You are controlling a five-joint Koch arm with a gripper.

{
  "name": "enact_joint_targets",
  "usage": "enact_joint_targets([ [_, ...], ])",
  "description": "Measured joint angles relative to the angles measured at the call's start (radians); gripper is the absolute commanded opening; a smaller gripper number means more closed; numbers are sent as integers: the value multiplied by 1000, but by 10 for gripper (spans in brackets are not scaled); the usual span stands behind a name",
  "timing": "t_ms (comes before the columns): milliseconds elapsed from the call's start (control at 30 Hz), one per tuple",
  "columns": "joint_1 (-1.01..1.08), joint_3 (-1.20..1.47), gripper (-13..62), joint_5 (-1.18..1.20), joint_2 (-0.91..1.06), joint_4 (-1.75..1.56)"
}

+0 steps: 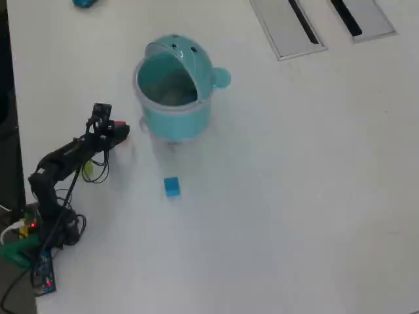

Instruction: Grasp RGB lego blocks and put them in the bin one by one.

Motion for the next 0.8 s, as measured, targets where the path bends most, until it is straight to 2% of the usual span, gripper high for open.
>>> enact_joint_targets([
  [367,3,-31,311,-14,-89,-6],
  [533,3,-32,282,-14,-115,-20],
  [600,0,-31,236,-14,-133,-34],
  [700,-5,-31,123,-21,-137,-57],
  [800,-14,-31,100,-25,-137,-75],
])
